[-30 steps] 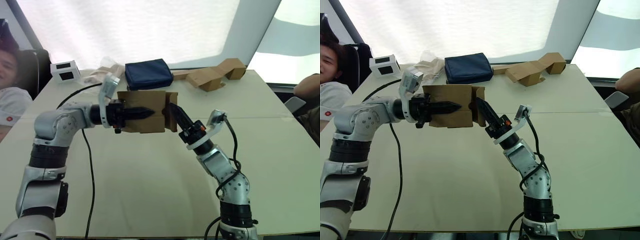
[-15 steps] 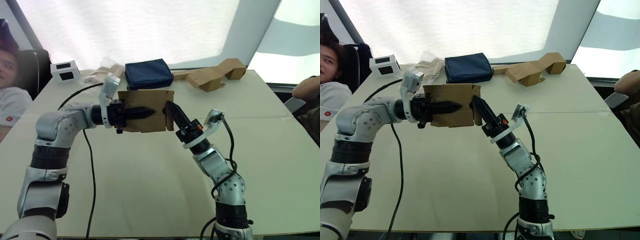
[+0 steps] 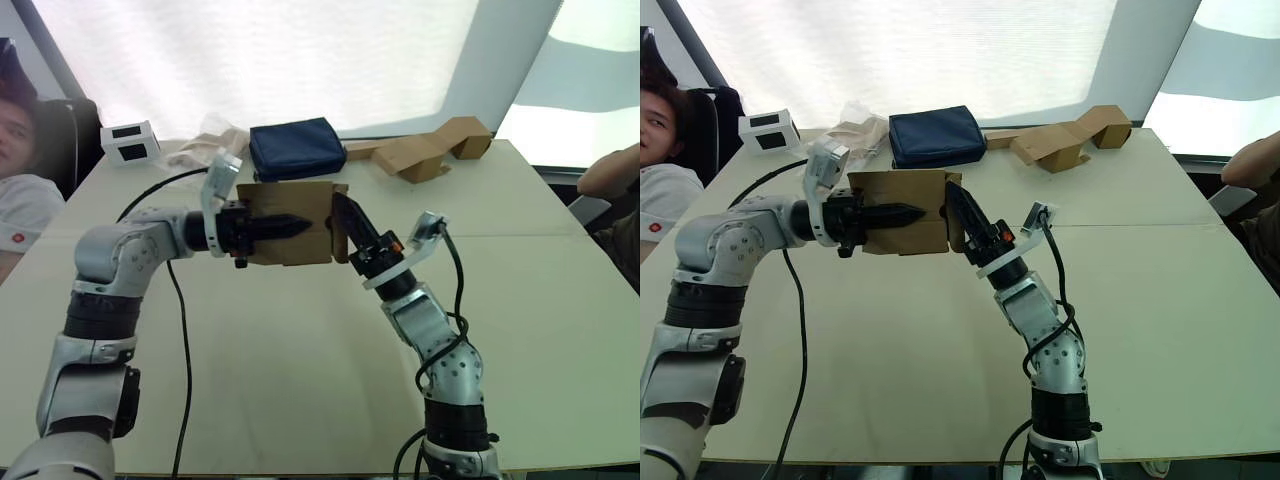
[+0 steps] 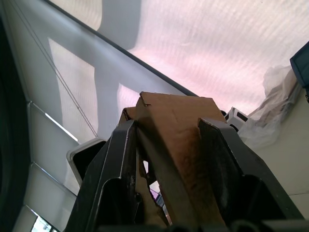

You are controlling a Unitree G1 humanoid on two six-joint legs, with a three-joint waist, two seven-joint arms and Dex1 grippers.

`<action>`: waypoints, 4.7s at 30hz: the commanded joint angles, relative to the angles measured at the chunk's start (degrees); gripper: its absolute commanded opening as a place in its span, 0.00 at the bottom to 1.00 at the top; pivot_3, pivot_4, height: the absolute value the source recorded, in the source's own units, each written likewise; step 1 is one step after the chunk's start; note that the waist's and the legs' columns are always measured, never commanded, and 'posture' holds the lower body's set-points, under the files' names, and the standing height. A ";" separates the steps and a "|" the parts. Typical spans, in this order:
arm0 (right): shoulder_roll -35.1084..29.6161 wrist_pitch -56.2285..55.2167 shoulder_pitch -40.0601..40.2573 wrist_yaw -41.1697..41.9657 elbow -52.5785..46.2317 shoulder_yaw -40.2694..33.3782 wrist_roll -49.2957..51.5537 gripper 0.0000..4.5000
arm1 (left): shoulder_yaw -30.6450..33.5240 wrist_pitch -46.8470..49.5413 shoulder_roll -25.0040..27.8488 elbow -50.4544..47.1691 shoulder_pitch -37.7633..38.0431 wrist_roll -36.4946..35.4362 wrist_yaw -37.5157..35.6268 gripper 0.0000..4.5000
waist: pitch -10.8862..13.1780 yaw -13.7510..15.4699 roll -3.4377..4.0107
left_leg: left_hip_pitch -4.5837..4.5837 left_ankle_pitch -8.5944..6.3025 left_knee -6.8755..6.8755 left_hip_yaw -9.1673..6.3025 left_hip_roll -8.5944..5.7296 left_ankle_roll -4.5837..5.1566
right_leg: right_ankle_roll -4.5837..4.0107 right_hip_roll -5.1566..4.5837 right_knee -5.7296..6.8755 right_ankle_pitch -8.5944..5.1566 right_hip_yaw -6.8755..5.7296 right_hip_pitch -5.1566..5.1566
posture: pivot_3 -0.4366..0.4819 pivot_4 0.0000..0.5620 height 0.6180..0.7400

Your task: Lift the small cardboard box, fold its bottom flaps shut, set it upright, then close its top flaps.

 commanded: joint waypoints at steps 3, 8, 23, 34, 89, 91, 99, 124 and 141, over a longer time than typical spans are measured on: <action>2.40 -0.99 -1.40 0.03 -0.31 0.98 0.26 0.46 | 0.92 -1.64 -0.89 -0.57 -0.93 0.63 0.61 0.00 | 0.00 0.01 0.00 | 0.00 0.00 0.00 0.00 0.00 0.00 | 0.00 0.00 0.00 0.00 0.00 0.00 | 0.48 0.27 1.00; 1.98 -1.71 -1.28 -0.64 -0.68 1.18 -0.78 0.46 | 1.02 -1.67 -1.14 -0.73 -0.63 0.83 0.84 0.00 | 0.00 -0.02 0.00 | 0.00 0.00 0.00 0.00 0.00 0.00 | 0.00 -0.01 0.00 0.00 0.00 0.00 | 0.48 0.27 1.00; -3.61 3.61 5.73 3.12 -3.39 0.55 3.08 0.46 | 3.23 -1.54 -0.30 1.56 -2.33 0.12 1.11 0.00 | 0.00 -0.09 0.00 | 0.00 0.00 -0.01 0.00 0.00 0.00 | 0.00 0.01 0.00 0.00 0.00 0.00 | 0.48 0.27 1.00; -3.88 6.70 8.85 3.12 -4.38 0.70 6.12 0.46 | 3.82 -0.82 -0.68 1.17 -2.56 -0.51 1.46 0.00 | 0.00 0.04 0.00 | 0.00 0.00 -0.01 0.00 0.00 0.00 | 0.00 -0.01 -0.01 0.00 0.00 0.01 | 0.48 0.27 1.00; -5.13 2.14 4.79 9.60 -4.65 6.05 -5.44 0.46 | 4.40 -0.84 -1.22 0.90 -1.34 -0.59 2.71 0.00 | 0.00 0.05 0.00 | 0.00 0.00 -0.01 0.00 -0.01 0.00 | 0.00 -0.01 -0.01 0.00 -0.01 0.01 | 0.48 0.27 1.00; -5.39 1.66 4.57 9.56 -4.35 5.64 -6.24 0.46 | 4.83 -0.27 -1.19 0.59 -1.28 -1.23 2.81 0.00 | 0.00 -0.01 0.00 | 0.00 0.00 -0.01 0.00 -0.01 0.00 | 0.00 0.00 -0.01 0.00 -0.01 0.00 | 0.48 0.27 1.00; -11.45 3.32 2.72 10.46 -4.87 -0.29 -2.75 0.46 | 5.90 2.58 0.03 -1.14 -1.02 -3.68 1.72 0.00 | 0.00 0.08 0.00 | 0.00 0.00 -0.01 0.00 -0.01 0.00 | 0.00 -0.01 -0.01 0.00 -0.01 0.01 | 0.48 0.27 1.00; -12.77 2.12 -2.32 12.56 -2.74 5.44 -12.55 0.01 | 2.77 2.57 -1.68 -1.42 -1.19 -2.76 1.34 0.00 | 0.00 0.12 0.00 | 0.00 0.00 -0.01 0.00 -0.02 0.00 | 0.00 -0.01 -0.01 0.00 -0.01 0.01 | 0.48 0.27 1.00; -21.76 5.55 -1.37 12.68 -9.67 -1.73 -12.23 0.01 | -1.64 -1.63 -1.13 0.43 -5.65 2.08 -4.49 0.00 | 0.00 0.48 0.00 | -0.01 0.00 -0.01 0.00 -0.04 0.00 | 0.00 -0.01 -0.03 0.00 -0.02 0.02 | 0.48 0.27 1.00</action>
